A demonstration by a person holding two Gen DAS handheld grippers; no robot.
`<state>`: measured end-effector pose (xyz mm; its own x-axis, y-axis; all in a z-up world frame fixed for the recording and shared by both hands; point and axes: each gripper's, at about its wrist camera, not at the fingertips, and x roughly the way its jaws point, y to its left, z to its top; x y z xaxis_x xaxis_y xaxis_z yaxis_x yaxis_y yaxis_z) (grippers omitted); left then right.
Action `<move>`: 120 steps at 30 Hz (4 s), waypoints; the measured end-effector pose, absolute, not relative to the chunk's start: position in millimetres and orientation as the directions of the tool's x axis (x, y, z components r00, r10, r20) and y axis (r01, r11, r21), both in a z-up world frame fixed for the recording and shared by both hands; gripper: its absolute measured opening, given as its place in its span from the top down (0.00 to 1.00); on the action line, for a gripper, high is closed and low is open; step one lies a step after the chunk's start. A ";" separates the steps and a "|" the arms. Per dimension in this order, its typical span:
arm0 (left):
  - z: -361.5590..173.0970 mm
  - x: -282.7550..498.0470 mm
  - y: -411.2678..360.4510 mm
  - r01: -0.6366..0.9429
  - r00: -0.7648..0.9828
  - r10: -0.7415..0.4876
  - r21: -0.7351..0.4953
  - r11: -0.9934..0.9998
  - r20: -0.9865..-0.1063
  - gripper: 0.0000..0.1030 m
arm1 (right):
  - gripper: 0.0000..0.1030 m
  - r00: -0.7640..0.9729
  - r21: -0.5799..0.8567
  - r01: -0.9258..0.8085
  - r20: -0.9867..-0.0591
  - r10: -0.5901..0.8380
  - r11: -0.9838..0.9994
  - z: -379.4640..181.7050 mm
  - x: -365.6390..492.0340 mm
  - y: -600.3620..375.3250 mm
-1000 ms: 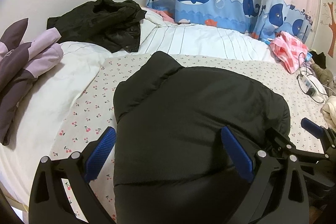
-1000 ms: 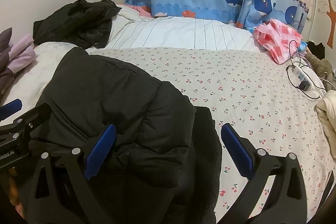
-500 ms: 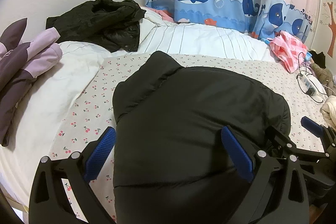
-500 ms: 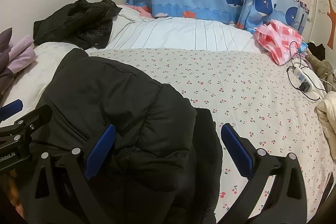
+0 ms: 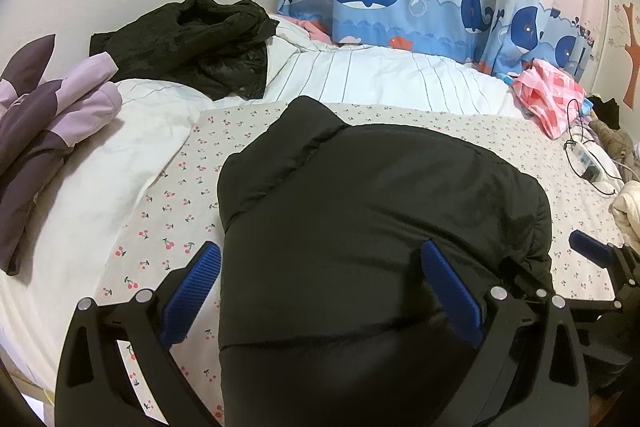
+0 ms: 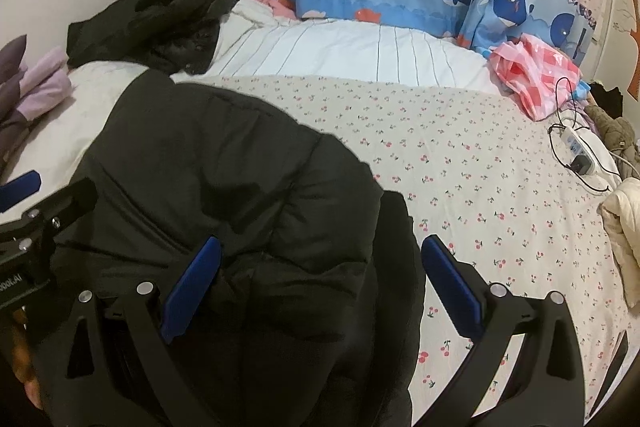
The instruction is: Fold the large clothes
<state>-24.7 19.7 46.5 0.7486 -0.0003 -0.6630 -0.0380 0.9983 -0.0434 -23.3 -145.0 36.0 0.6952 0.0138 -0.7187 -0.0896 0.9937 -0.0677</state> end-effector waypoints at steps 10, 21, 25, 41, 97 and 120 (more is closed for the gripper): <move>47.6 -31.6 17.4 -0.035 0.753 0.000 -0.041 0.999 -0.658 0.07 | 0.06 0.679 -0.079 -0.098 -0.734 0.008 0.992 33.2 -29.6 -143.1; 48.1 -46.5 16.8 -0.035 0.757 0.000 -0.041 0.999 -0.653 0.07 | 0.06 0.673 -0.083 -0.101 -0.739 0.007 0.991 33.6 -39.5 -143.7; 48.5 -52.8 15.9 -0.036 0.760 0.009 -0.029 0.999 -0.650 0.07 | 0.06 0.680 -0.091 -0.098 -0.734 -0.001 0.991 35.5 -43.7 -144.8; 50.8 -48.9 19.7 -0.035 0.756 0.004 -0.035 0.999 -0.655 0.07 | 0.06 0.730 -0.064 -0.067 -0.683 0.005 0.996 52.3 -46.1 -152.4; 50.7 -25.0 24.5 -0.001 0.723 -0.054 -0.079 0.997 -0.688 0.07 | 0.06 0.729 -0.068 -0.070 -0.684 0.004 0.995 40.5 -22.4 -145.1; 50.3 -6.8 20.7 -0.033 0.692 0.023 0.000 0.999 -0.722 0.07 | 0.06 0.729 -0.056 -0.076 -0.684 0.017 0.995 38.9 -7.5 -145.9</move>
<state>-6.8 20.7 50.3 0.6920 0.0230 -0.7215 -0.0329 0.9995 0.0002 -7.5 -145.9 38.9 0.7293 0.0171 -0.6840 -0.0762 0.9955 -0.0564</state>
